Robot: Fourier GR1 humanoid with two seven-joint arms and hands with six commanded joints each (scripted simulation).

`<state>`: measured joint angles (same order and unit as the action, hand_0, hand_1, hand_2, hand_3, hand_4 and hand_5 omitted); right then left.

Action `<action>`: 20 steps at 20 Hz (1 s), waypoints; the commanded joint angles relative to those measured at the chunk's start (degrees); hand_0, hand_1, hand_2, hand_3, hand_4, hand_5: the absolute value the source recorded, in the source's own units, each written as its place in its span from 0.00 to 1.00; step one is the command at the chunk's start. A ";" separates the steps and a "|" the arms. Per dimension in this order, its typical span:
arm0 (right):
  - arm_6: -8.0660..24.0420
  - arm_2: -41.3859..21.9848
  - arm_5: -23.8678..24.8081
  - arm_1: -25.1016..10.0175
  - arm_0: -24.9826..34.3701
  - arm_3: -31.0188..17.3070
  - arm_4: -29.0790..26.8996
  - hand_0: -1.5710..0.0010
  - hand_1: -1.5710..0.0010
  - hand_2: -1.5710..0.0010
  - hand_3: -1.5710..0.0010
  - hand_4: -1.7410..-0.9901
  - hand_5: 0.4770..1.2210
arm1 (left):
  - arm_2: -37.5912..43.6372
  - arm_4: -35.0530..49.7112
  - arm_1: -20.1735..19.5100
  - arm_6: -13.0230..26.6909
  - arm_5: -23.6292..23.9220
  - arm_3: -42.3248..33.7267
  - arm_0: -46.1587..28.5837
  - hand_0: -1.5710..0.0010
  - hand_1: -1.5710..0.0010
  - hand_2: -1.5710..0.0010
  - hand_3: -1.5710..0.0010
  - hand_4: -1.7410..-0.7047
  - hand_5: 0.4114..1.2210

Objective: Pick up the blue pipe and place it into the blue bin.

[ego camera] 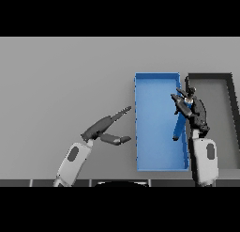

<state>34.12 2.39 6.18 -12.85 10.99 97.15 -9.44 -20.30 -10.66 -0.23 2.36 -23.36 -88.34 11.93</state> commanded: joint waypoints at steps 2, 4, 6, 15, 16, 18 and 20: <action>-0.31 -2.20 2.72 -2.05 -1.31 0.98 -2.67 0.00 0.00 0.00 0.49 0.17 1.00 | -0.12 -0.35 0.27 -0.32 0.33 0.39 0.41 1.00 1.00 1.00 1.00 0.79 0.09; -0.30 -4.87 6.56 -4.62 -1.03 -0.09 -5.28 0.00 0.00 0.00 0.67 0.11 1.00 | -0.50 -0.61 0.27 -0.15 0.26 0.14 0.15 1.00 1.00 1.00 1.00 0.79 0.09; -0.63 -6.46 9.75 -5.86 -0.84 -0.69 -7.01 0.00 0.00 0.03 0.71 0.15 0.92 | -0.60 -0.26 0.18 0.30 -0.05 -0.56 -0.11 1.00 1.00 1.00 1.00 0.79 0.10; 0.82 -29.72 16.68 -28.20 4.97 -8.63 -20.71 0.86 0.86 0.87 0.96 0.68 0.59 | -0.26 -0.10 0.16 0.48 0.22 -0.79 -0.32 1.00 1.00 1.00 1.00 0.79 0.10; 0.82 -34.62 17.48 -31.64 6.39 -7.84 -24.06 0.88 0.89 0.89 0.97 0.69 0.53 | -0.61 -0.21 0.07 -0.15 0.22 -1.10 -1.19 1.00 1.00 1.00 1.00 0.79 0.10; 0.83 -41.66 18.21 -37.24 10.52 -7.26 -29.72 0.93 0.93 0.93 0.98 0.73 0.45 | 0.05 0.27 -0.42 0.17 -0.13 -0.93 -0.65 1.00 1.00 1.00 1.00 0.78 0.10; 0.82 -48.01 21.09 -39.95 14.73 -6.79 -33.46 0.95 0.96 0.96 0.99 0.77 0.40 | -0.31 0.39 -0.31 1.01 -0.38 -1.64 -0.73 1.00 1.00 1.00 1.00 0.78 0.10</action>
<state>34.94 -45.62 27.22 -52.77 25.75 90.39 -42.90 -20.62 -10.27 -0.52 3.41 -23.73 -89.98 11.22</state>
